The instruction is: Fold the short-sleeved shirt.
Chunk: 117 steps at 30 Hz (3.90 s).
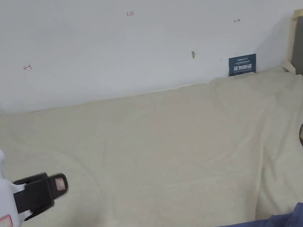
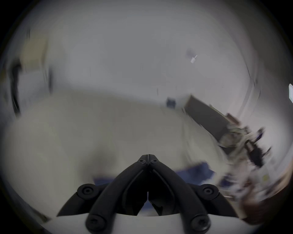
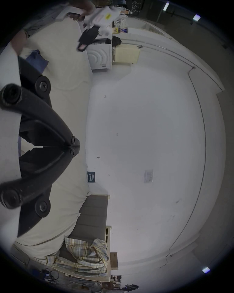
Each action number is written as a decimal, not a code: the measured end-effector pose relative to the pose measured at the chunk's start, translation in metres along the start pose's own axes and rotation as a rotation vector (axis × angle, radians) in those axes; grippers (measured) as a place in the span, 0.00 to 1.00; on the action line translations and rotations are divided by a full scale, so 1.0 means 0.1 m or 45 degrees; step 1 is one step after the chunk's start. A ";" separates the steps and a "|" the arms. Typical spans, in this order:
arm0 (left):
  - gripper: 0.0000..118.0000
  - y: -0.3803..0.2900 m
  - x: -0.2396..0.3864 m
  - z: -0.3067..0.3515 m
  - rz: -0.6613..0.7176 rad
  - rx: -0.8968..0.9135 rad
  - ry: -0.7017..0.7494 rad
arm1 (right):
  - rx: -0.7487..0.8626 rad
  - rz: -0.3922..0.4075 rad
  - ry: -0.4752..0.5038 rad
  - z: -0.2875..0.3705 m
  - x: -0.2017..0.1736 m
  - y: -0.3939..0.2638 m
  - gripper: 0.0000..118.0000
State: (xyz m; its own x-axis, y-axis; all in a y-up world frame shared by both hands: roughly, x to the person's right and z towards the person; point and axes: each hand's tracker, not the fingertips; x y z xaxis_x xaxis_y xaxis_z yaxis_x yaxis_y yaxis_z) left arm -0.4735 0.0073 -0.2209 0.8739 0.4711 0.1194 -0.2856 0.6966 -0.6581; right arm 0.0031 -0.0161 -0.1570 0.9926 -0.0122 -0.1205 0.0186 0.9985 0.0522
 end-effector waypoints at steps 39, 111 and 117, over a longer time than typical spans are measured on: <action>0.05 -0.68 -1.17 -1.00 0.112 -0.470 0.284 | -0.457 0.014 0.267 -0.37 -0.22 -0.48 0.00; 1.00 -0.91 -1.29 -1.39 0.617 -0.457 -0.526 | -0.672 -0.138 0.299 -0.53 0.13 -0.67 0.00; 1.00 -1.01 -1.10 -1.90 0.695 -0.544 -0.718 | -0.706 -0.099 0.303 -0.54 0.07 -0.69 0.00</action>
State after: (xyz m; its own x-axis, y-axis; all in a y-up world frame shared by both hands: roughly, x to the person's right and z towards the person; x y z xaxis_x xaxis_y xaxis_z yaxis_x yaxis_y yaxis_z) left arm -0.4668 -0.2174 -0.3088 0.3036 0.9526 -0.0177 -0.3357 0.0895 -0.9377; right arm 0.0019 -0.0822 -0.2151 0.9358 -0.1374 -0.3248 -0.0387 0.8753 -0.4820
